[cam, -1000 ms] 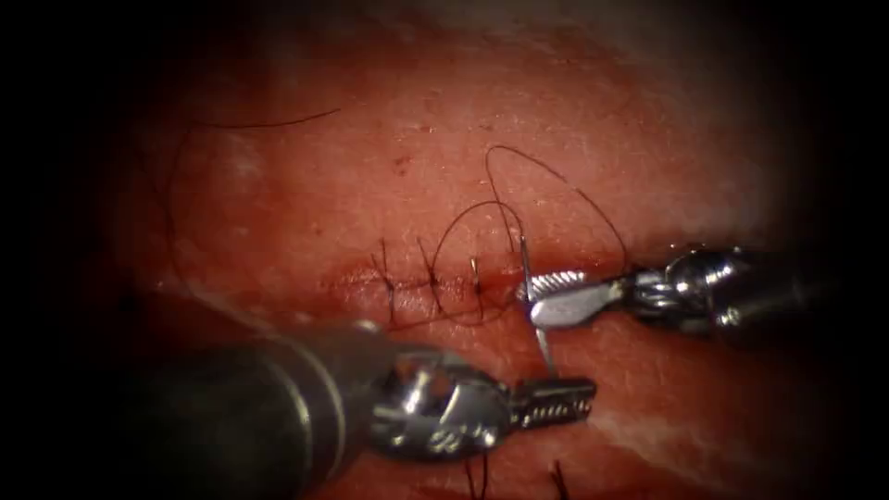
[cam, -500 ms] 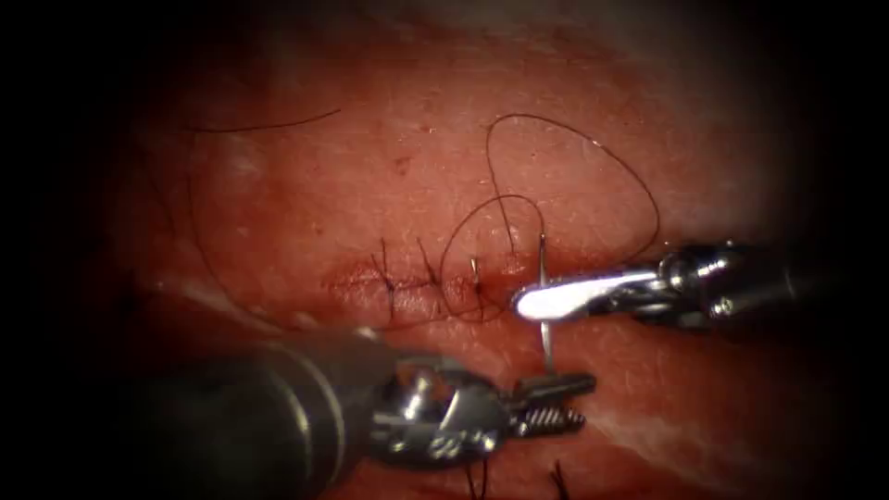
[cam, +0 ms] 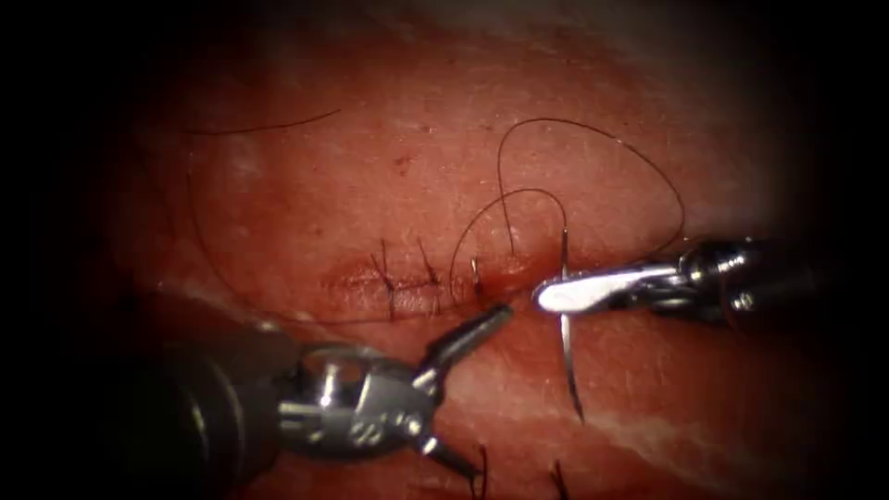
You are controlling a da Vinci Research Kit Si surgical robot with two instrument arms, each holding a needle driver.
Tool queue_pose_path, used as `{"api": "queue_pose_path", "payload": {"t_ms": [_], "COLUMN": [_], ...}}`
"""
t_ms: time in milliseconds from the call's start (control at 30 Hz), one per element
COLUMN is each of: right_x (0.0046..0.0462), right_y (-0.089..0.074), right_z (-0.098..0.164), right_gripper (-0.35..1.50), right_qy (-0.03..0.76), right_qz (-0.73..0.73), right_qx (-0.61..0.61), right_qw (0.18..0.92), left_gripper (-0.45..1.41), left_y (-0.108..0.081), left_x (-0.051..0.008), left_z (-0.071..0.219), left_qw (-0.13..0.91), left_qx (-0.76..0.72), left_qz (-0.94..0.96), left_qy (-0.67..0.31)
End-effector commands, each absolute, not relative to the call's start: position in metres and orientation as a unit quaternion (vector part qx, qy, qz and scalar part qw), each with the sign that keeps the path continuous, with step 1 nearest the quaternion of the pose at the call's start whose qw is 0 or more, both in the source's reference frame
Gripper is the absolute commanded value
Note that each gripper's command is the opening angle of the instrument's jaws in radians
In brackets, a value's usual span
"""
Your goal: Wound Closure
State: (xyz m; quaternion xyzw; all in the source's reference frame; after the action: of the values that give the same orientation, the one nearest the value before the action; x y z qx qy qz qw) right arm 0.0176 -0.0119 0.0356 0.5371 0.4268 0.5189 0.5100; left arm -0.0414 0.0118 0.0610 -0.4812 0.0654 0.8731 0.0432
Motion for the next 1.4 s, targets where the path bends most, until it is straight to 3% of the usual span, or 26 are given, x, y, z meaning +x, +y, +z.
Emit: {"api": "queue_pose_path", "payload": {"t_ms": [33,133,233,433,1400], "right_x": [0.0179,0.0178,0.0177,0.0178,0.0176], "right_y": [-0.0130,-0.0131,-0.0131,-0.0132,-0.0126], "right_z": [0.0361,0.0360,0.0359,0.0358,0.0350], "right_gripper": [-0.35,-0.35,-0.35,-0.35,-0.35], "right_qy": [0.425,0.425,0.425,0.425,0.440], "right_qz": [0.519,0.518,0.518,0.518,0.534], "right_qx": [0.539,0.540,0.540,0.540,0.538], "right_qw": [0.509,0.509,0.509,0.509,0.481], "left_gripper": [0.74,0.46,0.02,-0.45,-0.45], "left_y": [0.0116,0.0129,0.0138,0.0142,0.0106], "left_x": [-0.0420,-0.0415,-0.0412,-0.0413,-0.0432], "left_z": [0.0622,0.0641,0.0658,0.0684,0.0669], "left_qw": [0.044,0.071,0.104,0.145,0.114], "left_qx": [-0.481,-0.474,-0.462,-0.433,-0.443], "left_qz": [0.873,0.876,0.879,0.889,0.889], "left_qy": [0.065,0.060,0.056,0.039,0.014]}}
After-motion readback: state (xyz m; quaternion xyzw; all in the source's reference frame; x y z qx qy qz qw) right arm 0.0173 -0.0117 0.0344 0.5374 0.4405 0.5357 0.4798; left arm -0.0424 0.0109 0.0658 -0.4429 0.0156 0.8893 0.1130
